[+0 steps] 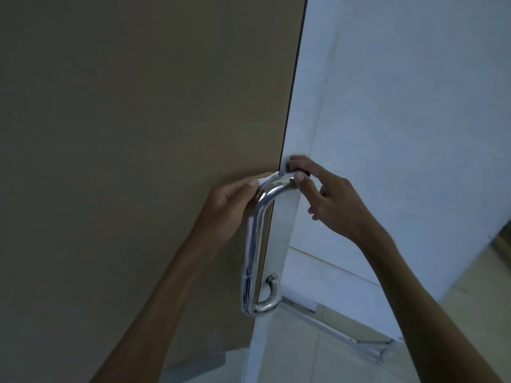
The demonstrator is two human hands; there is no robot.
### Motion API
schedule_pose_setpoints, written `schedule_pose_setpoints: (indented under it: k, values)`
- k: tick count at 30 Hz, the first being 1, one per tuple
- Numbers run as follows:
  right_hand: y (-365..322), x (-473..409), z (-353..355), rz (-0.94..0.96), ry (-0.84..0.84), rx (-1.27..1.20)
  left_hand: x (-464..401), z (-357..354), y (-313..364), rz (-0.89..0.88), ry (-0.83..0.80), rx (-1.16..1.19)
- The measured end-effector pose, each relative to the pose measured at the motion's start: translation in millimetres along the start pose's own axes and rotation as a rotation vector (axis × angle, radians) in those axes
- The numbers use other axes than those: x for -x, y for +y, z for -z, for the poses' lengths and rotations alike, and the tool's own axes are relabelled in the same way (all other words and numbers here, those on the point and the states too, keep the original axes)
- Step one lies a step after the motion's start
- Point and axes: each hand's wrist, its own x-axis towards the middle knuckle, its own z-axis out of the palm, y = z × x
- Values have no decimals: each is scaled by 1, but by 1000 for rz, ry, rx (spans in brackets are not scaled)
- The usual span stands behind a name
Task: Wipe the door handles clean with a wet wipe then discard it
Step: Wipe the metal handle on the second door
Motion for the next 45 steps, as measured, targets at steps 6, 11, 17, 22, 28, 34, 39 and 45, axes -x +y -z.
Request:
schedule_pose_setpoints:
  k: [6,11,17,22,28,34,39,45]
  values:
    - [-3,4,-13,18,143,110,2,0,-5,-28,-9,74]
    - [-7,5,-24,18,223,133,15,3,-21,-99,18,21]
    - [-10,5,-32,4,262,128,10,-1,-11,-247,31,-221]
    - [-11,3,-33,-17,266,100,28,-7,-17,-349,135,-546]
    - [-10,2,-41,-31,313,40,32,-6,-15,-316,157,-539]
    - [-13,1,-47,-32,336,5,38,-3,-21,-195,169,-457]
    - [-12,1,-50,-28,353,0,45,-4,-24,-222,199,-399]
    - [-12,0,-48,-24,326,2,44,-3,-27,-230,248,-390]
